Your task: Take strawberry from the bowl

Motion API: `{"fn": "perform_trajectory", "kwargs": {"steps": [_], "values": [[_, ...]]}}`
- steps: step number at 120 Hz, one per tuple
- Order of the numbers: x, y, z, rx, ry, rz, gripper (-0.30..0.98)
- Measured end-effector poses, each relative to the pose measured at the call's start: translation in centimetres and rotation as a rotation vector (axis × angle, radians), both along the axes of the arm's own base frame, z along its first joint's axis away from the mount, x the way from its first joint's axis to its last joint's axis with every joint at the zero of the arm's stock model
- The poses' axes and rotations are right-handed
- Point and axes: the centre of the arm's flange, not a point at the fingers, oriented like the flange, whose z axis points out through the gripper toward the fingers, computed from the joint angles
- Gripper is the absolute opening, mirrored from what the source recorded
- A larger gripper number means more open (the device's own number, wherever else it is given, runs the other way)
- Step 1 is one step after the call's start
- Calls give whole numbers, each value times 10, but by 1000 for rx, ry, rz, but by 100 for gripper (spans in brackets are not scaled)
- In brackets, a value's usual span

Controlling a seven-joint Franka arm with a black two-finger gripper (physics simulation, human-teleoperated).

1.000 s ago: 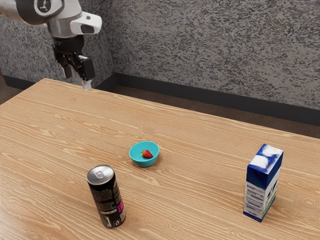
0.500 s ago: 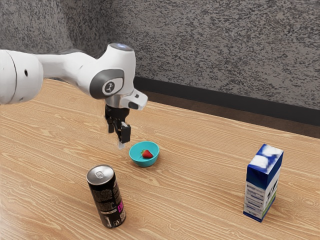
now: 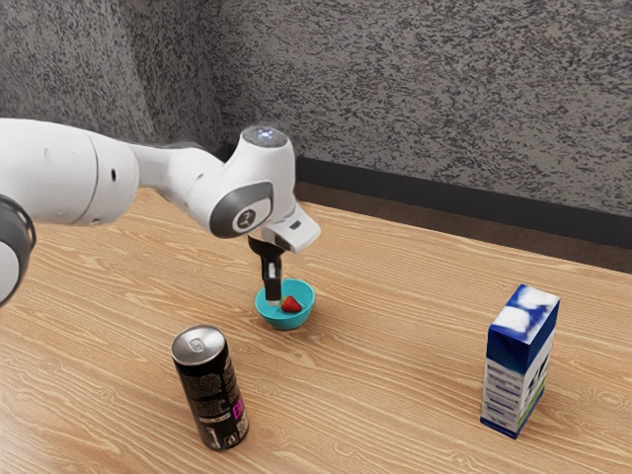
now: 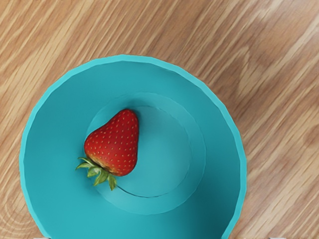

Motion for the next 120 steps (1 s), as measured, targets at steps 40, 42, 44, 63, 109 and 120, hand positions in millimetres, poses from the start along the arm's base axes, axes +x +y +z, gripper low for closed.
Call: {"fn": "perform_trajectory", "kwargs": {"steps": [40,42,44,63,109,120], "values": [[-6,-1,-20,-1,9,-156,50],[-5,-1,-21,-1,9,-163,50],[-4,-1,-23,-1,10,-169,50],[7,-2,-32,-1,1,-221,49],[14,0,-46,1,-7,-307,49],[15,-1,-49,3,-8,-324,48]]}}
